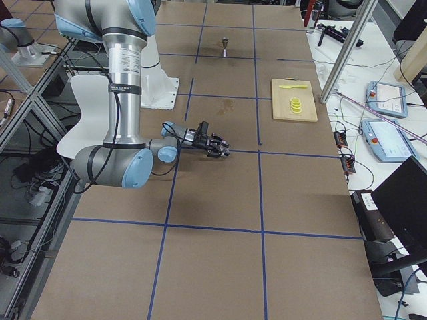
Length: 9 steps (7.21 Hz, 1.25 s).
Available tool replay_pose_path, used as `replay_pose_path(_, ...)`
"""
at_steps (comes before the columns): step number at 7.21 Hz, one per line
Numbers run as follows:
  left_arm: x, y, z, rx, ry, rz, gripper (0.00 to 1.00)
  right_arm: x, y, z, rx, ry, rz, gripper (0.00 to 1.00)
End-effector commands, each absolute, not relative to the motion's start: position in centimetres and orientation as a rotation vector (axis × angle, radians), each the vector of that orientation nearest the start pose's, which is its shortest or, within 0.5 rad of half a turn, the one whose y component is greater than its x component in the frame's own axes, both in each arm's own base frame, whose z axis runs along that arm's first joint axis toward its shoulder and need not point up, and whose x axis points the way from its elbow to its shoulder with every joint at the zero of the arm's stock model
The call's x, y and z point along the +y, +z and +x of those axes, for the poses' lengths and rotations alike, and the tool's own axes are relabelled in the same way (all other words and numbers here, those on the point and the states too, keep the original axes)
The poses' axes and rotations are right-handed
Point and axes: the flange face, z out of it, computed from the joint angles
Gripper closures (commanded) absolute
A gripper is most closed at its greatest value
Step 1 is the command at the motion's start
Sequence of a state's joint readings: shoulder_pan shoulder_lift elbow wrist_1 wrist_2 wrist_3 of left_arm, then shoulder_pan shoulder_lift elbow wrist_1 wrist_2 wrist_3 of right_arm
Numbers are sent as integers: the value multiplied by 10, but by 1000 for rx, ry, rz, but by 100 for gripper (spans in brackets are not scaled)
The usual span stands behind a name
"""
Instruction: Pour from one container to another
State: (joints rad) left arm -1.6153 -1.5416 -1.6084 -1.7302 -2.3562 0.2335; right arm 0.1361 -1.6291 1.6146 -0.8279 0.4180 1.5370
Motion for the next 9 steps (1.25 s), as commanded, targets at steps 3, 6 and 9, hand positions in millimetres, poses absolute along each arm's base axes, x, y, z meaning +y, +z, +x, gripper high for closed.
replay_pose_path(3,-487,637,-85,755,245,269,0,-285,557,-434,-554,506,1152,64)
replay_pose_path(6,-487,637,-85,755,246,270,0,-284,557,-435,-556,504,1151,38)
replay_pose_path(9,-486,638,-85,756,246,267,0,-283,557,-436,-558,505,1150,1)
